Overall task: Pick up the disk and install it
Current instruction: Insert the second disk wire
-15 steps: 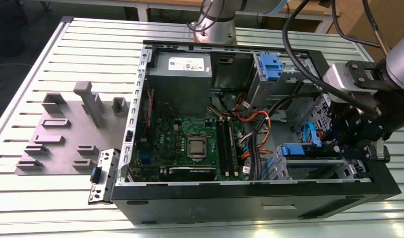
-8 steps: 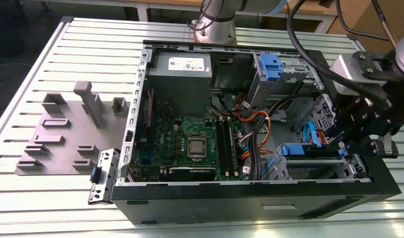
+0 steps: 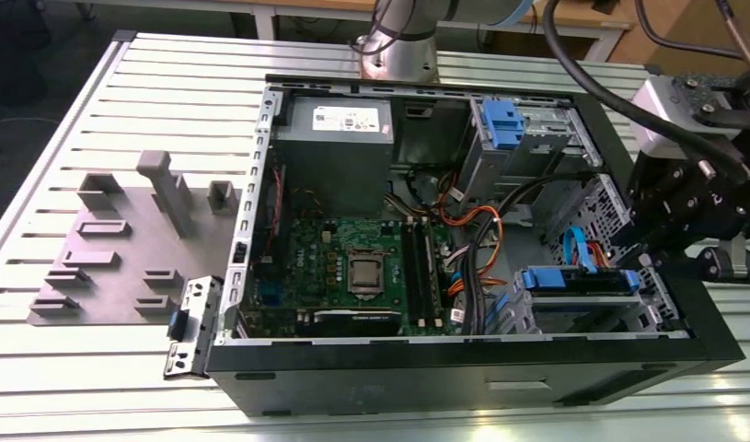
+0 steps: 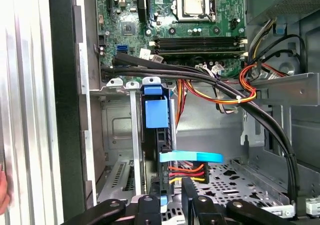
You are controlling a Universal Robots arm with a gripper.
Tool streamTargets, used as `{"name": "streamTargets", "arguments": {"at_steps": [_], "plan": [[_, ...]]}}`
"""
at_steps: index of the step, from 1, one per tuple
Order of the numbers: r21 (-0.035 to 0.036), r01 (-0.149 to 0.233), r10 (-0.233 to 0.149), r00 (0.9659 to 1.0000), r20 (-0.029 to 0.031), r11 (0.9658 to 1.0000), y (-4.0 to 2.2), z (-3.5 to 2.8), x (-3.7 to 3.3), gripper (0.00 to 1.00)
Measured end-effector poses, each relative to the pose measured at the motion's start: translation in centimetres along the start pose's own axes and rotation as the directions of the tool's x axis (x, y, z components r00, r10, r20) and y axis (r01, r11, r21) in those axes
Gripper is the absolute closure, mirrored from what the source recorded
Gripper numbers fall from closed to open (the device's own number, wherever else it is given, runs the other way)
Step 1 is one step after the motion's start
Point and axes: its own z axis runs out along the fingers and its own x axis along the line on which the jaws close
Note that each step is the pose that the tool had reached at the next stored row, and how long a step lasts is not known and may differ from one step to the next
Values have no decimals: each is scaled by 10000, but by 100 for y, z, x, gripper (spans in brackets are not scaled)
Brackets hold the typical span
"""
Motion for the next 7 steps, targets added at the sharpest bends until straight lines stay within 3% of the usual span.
{"name": "streamTargets", "arguments": {"at_steps": [7], "plan": [[0,0,0,10000,1,10000,-1,-23,-2,69]]}}
